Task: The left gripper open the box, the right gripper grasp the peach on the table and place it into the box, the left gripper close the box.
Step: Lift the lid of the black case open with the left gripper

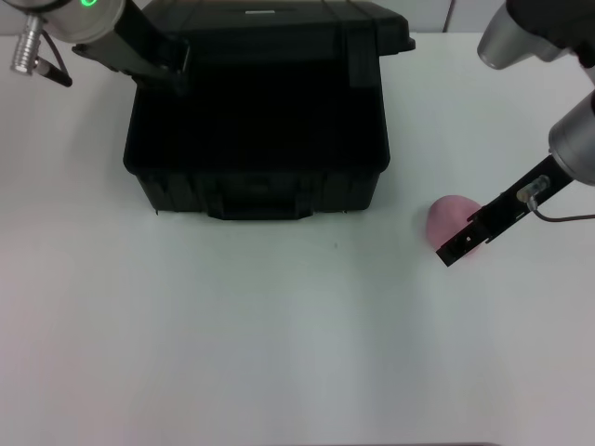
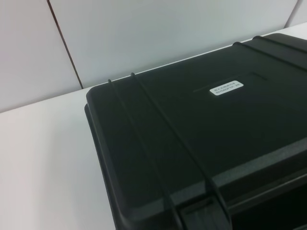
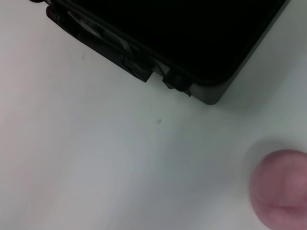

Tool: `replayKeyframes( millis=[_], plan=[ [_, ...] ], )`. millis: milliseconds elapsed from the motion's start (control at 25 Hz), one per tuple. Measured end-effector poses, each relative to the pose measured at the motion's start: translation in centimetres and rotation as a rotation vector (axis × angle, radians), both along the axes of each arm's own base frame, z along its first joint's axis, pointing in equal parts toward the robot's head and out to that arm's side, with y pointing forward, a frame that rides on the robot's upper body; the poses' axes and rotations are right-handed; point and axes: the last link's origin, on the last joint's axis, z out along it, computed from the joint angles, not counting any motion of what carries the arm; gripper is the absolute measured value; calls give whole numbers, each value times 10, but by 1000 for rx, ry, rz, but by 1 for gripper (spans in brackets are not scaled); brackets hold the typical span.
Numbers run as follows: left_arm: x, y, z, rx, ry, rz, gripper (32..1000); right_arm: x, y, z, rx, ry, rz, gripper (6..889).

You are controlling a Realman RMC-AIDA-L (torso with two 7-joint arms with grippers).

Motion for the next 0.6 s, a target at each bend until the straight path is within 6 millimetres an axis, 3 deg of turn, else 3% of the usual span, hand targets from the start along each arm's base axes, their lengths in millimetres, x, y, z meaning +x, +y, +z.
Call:
replayKeyframes(
  millis=[600],
  plan=[
    [7, 2, 11, 13, -27, -28, 384, -1, 1, 1, 1, -1, 2, 846]
  ],
)
